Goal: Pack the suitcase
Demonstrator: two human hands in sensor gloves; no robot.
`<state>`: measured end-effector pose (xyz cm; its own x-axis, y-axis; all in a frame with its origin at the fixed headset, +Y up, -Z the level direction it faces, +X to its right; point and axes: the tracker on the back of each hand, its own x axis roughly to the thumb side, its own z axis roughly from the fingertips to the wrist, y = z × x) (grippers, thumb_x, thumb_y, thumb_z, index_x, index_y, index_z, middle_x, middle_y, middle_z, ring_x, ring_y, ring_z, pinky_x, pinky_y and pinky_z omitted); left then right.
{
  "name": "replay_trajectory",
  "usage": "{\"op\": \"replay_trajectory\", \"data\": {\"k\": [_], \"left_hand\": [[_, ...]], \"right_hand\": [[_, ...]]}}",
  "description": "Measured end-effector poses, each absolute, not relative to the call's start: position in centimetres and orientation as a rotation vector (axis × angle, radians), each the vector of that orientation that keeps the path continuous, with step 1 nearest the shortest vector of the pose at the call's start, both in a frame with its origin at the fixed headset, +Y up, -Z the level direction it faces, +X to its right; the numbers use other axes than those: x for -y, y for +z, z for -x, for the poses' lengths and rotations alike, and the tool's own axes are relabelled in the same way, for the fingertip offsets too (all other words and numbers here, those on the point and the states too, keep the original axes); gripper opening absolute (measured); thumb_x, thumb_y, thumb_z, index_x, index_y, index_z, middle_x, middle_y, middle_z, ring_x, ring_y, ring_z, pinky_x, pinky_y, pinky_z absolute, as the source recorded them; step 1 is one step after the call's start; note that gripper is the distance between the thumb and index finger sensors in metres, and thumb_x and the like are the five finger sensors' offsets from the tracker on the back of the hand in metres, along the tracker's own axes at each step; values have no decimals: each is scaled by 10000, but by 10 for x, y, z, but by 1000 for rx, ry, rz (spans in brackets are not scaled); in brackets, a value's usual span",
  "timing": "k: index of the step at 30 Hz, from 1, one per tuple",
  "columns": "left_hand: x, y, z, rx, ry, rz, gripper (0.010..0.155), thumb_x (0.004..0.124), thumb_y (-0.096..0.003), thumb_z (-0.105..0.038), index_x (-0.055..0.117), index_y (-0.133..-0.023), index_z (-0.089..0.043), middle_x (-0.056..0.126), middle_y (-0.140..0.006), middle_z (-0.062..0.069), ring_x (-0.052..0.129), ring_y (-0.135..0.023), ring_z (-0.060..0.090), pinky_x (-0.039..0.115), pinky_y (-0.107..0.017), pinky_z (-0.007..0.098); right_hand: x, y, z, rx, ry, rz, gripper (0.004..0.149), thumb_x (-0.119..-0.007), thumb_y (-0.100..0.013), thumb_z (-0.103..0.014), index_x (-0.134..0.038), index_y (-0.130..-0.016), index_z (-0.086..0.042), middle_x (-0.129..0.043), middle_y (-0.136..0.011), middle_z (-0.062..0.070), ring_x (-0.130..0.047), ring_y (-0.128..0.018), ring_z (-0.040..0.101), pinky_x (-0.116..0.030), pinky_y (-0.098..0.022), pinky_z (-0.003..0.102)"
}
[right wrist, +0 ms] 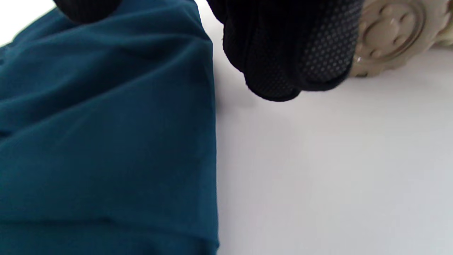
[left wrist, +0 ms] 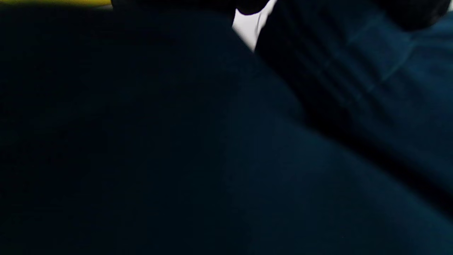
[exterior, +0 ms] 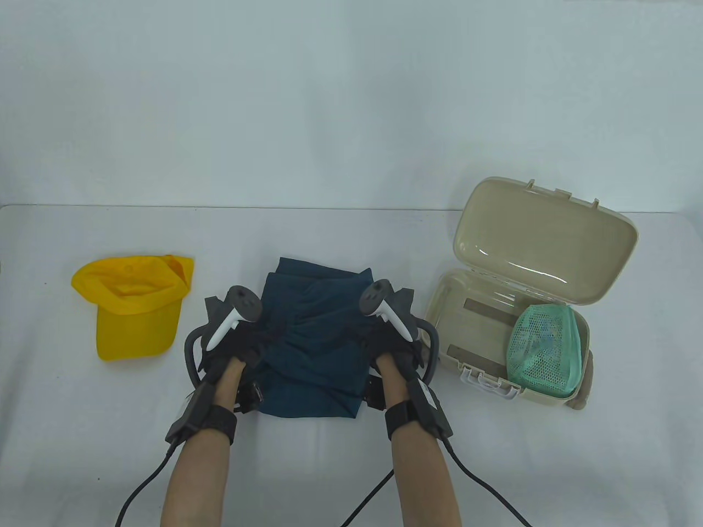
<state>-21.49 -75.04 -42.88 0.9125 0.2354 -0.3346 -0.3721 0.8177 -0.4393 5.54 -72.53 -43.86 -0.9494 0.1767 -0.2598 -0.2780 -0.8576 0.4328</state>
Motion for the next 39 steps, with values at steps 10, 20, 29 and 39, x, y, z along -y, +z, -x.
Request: {"op": "replay_trajectory", "data": {"k": [10, 20, 29, 39], "left_hand": [[755, -434, 179, -291, 141, 446, 823, 707, -485, -574, 493, -1096, -64, 436, -1163, 251, 492, -1030, 509, 581, -746, 546], [745, -424, 195, -360, 428, 530, 770, 864, -466, -399, 532, -1063, -42, 798, -868, 13, 946, -675, 283, 876, -549, 364], [724, -407, 229, -322, 834, 574, 709, 834, -486, -396, 574, -1059, -69, 847, -882, 19, 968, -679, 272, 864, -535, 380], [606, -410, 194, -83, 1002, 383, 689, 788, -516, -382, 542, -1076, -64, 831, -912, 25, 972, -677, 256, 866, -531, 366]], "right_hand": [[742, -447, -46, -722, 2852, 388, 861, -671, -458, -648, -679, -973, 43, -960, -716, 103, -1052, -544, 209, -920, -349, 315], [757, -437, -54, -745, 2539, 409, 456, -809, -473, -425, -796, -823, -133, -1001, -575, -56, -1044, -460, 106, -908, -353, 287], [732, -426, -75, -712, 2280, 285, 430, -797, -478, -392, -803, -846, -170, -995, -634, -44, -1068, -473, 140, -906, -361, 302], [601, -411, -131, -390, 2199, 92, 433, -790, -490, -389, -796, -857, -159, -993, -632, -42, -1066, -472, 142, -904, -365, 309]]}}
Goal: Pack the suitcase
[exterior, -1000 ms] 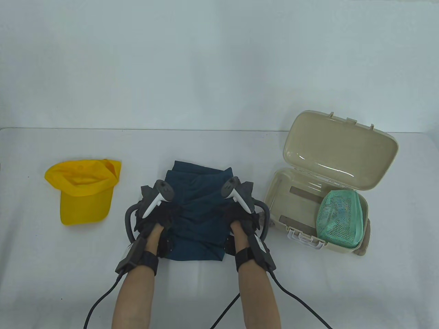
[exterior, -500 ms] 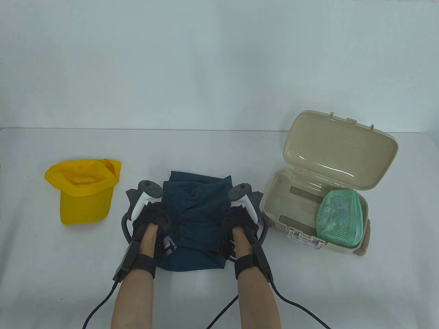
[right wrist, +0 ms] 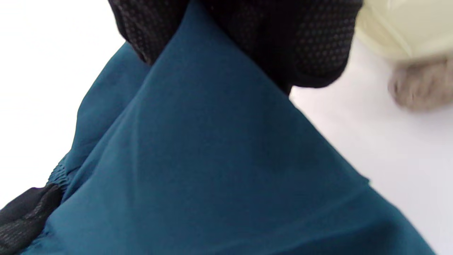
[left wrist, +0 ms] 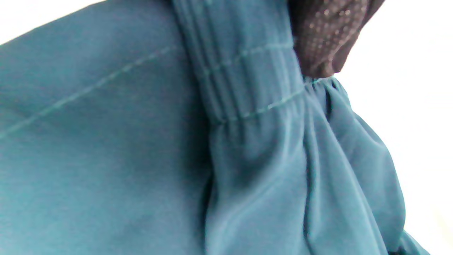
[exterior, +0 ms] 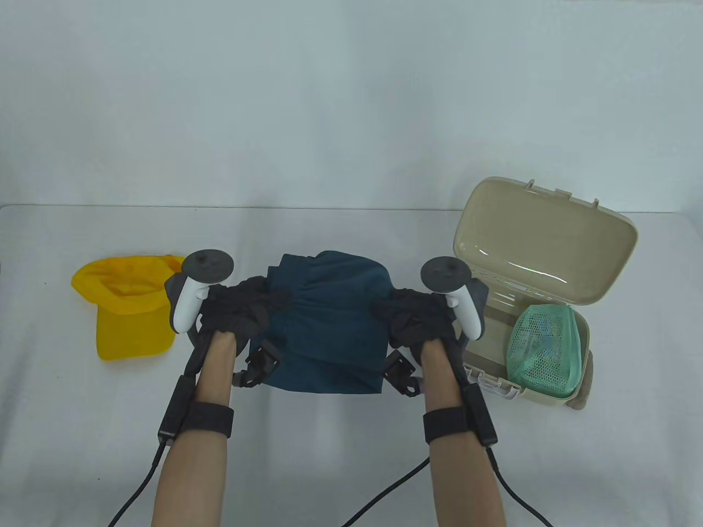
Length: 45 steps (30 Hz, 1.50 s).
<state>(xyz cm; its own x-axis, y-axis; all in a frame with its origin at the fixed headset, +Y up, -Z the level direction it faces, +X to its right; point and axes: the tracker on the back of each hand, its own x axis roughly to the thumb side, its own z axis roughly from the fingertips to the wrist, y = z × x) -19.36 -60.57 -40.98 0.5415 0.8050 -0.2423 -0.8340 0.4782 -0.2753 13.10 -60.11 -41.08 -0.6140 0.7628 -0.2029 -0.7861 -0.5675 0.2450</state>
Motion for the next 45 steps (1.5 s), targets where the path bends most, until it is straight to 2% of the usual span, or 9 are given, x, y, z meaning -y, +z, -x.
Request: {"op": "replay_trajectory", "data": {"k": [8, 14, 21, 27, 32, 38, 40, 42, 45], "left_hand": [[546, -431, 111, 134, 1005, 335, 664, 749, -533, -376, 518, -1085, -88, 815, -942, 1, 958, -734, 246, 841, -574, 385], [545, -458, 37, 238, 926, 370, 653, 722, -539, -391, 491, -1098, -145, 792, -984, -54, 926, -846, 209, 784, -666, 415], [589, -481, -29, 312, 917, 484, 650, 670, -558, -377, 373, -1110, -205, 704, -1055, -118, 825, -987, 179, 684, -756, 461], [654, -492, -61, 295, 919, 597, 653, 647, -563, -362, 302, -1108, -268, 643, -1088, -178, 747, -1058, 148, 651, -785, 459], [688, -496, -70, 248, 879, 634, 654, 652, -562, -355, 298, -1105, -265, 643, -1088, -170, 754, -1049, 158, 669, -776, 434], [697, -496, -79, 243, 791, 647, 693, 668, -567, -359, 280, -1115, -189, 630, -1095, -60, 770, -1002, 234, 675, -750, 394], [694, -495, -78, 256, 768, 656, 759, 684, -556, -429, 262, -1128, -164, 592, -1125, 10, 748, -1011, 286, 691, -734, 410], [690, -493, -74, 246, 776, 655, 796, 681, -548, -473, 254, -1136, -149, 543, -1152, 93, 715, -1019, 339, 690, -726, 431], [677, -489, -62, 240, 775, 610, 809, 670, -546, -497, 245, -1140, -151, 501, -1170, 115, 693, -1032, 349, 677, -729, 455]], "right_hand": [[531, -389, -211, -144, 2238, 180, 432, -784, -495, -391, -789, -864, -166, -987, -642, -43, -1060, -484, 145, -898, -376, 312], [517, -379, -269, -4, 2271, 320, 432, -781, -496, -391, -780, -871, -177, -977, -655, -43, -1050, -509, 153, -889, -397, 324], [544, -376, -319, 43, 2325, 494, 429, -775, -497, -389, -766, -881, -200, -966, -686, -52, -1036, -567, 174, -877, -436, 346], [600, -385, -345, -39, 2321, 617, 420, -761, -503, -370, -747, -896, -223, -949, -743, -54, -1017, -643, 202, -860, -486, 379], [643, -393, -355, -111, 2290, 673, 418, -754, -504, -363, -739, -902, -237, -942, -764, -60, -1006, -677, 206, -853, -505, 392], [677, -403, -359, -199, 2291, 716, 429, -759, -504, -377, -750, -903, -219, -960, -749, -52, -1029, -632, 195, -878, -456, 358], [681, -405, -358, -272, 2301, 705, 473, -759, -502, -394, -744, -923, -178, -964, -759, -23, -1032, -632, 204, -881, -444, 360], [680, -405, -358, -334, 2302, 676, 549, -751, -498, -440, -724, -950, -130, -956, -783, 9, -1027, -647, 224, -882, -439, 369], [664, -401, -355, -317, 2336, 661, 665, -733, -491, -502, -670, -997, -75, -918, -847, 67, -998, -697, 282, -869, -458, 389]]}}
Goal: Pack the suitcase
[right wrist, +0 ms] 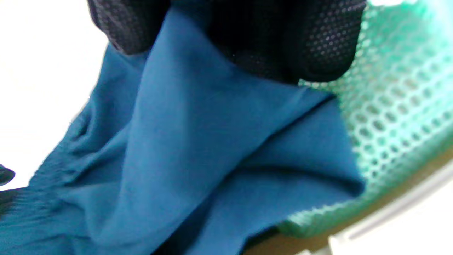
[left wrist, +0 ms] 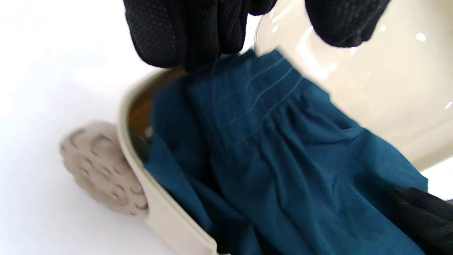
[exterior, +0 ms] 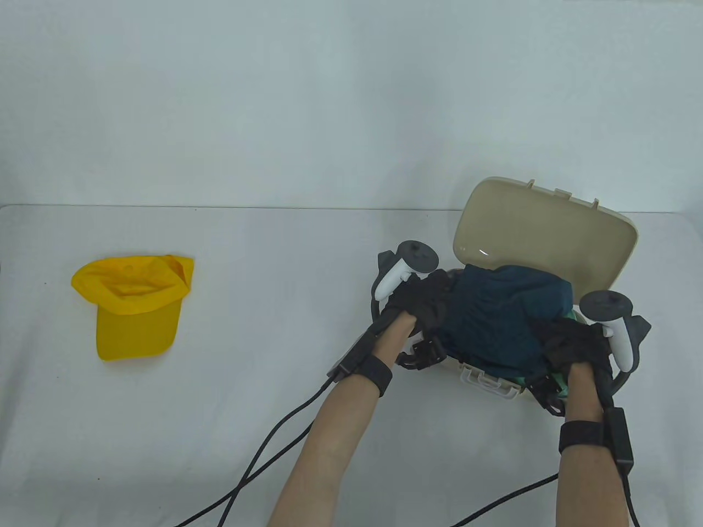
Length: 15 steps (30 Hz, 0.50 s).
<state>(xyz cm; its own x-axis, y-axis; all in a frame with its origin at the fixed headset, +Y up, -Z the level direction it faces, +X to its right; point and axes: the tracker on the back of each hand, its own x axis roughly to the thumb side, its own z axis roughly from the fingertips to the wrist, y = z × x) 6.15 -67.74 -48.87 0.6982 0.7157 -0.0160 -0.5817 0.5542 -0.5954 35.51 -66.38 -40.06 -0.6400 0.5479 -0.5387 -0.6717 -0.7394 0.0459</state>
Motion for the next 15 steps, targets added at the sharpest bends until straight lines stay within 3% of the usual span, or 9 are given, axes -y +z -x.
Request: {"op": "replay_trajectory", "data": {"k": [5, 10, 15], "left_hand": [[646, -466, -23, 279, 675, 471, 813, 665, -542, -511, 237, -1141, -166, 498, -1174, 102, 694, -1033, 341, 676, -724, 466], [630, -422, 40, 286, 489, 294, 801, 646, -537, -531, 255, -1144, -184, 500, -1176, 96, 693, -1036, 336, 677, -721, 475], [629, -376, 117, 223, 300, 162, 796, 632, -531, -549, 266, -1145, -198, 492, -1182, 91, 681, -1046, 338, 672, -726, 486]], "right_hand": [[614, -383, -334, -126, 2574, 681, 771, -700, -486, -558, -557, -1060, -64, -815, -962, 118, -922, -795, 341, -831, -514, 422], [582, -355, -271, 22, 2604, 310, 814, -631, -497, -600, -456, -1099, -80, -695, -1061, 140, -798, -922, 401, -703, -645, 546], [585, -320, -203, 113, 2596, -66, 834, -550, -491, -647, -370, -1121, -132, -582, -1135, 100, -642, -1035, 429, -578, -716, 602]]}}
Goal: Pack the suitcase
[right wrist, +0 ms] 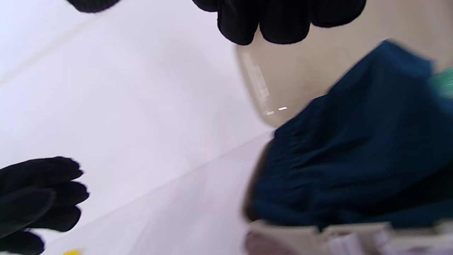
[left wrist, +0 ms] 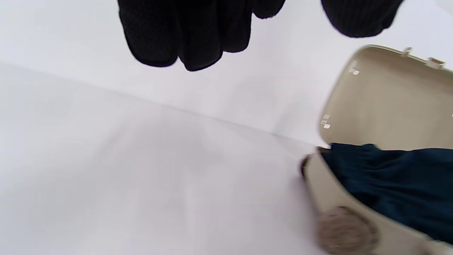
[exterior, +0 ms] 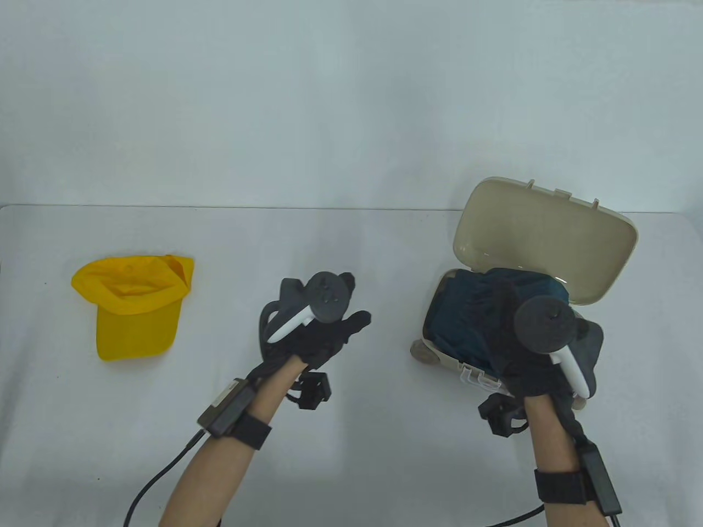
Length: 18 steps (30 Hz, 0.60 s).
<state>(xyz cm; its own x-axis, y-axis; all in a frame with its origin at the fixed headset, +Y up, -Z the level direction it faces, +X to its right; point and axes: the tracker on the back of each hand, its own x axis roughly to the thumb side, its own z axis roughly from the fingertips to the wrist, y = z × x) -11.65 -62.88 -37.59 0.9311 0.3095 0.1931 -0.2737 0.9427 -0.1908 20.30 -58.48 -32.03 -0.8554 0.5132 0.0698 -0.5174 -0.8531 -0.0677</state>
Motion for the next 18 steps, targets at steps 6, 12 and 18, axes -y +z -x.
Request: {"op": "replay_trajectory", "data": {"k": [6, 12, 18], "left_hand": [[641, -344, 205, 115, 260, 137, 796, 635, -524, -554, 271, -1145, -214, 459, -1194, 87, 636, -1073, 345, 647, -745, 508], [657, -336, 291, -56, 148, 154, 847, 702, -491, -555, 266, -1142, -235, 410, -1206, 79, 587, -1097, 351, 619, -761, 530], [681, -344, 354, -149, 9, 244, 935, 780, -453, -538, 197, -1137, -279, 302, -1227, 40, 439, -1154, 359, 526, -808, 568]], "right_hand": [[609, -282, -153, 289, 2788, -387, 851, -497, -461, -691, -314, -1129, -195, -496, -1186, 46, -531, -1102, 430, -488, -756, 630], [642, -269, -136, 324, 2916, -530, 881, -461, -437, -720, -255, -1131, -218, -394, -1221, 39, -397, -1131, 447, -410, -763, 653], [655, -269, -136, 256, 2959, -561, 906, -453, -428, -731, -244, -1132, -200, -370, -1223, 61, -367, -1126, 459, -388, -757, 661]]}}
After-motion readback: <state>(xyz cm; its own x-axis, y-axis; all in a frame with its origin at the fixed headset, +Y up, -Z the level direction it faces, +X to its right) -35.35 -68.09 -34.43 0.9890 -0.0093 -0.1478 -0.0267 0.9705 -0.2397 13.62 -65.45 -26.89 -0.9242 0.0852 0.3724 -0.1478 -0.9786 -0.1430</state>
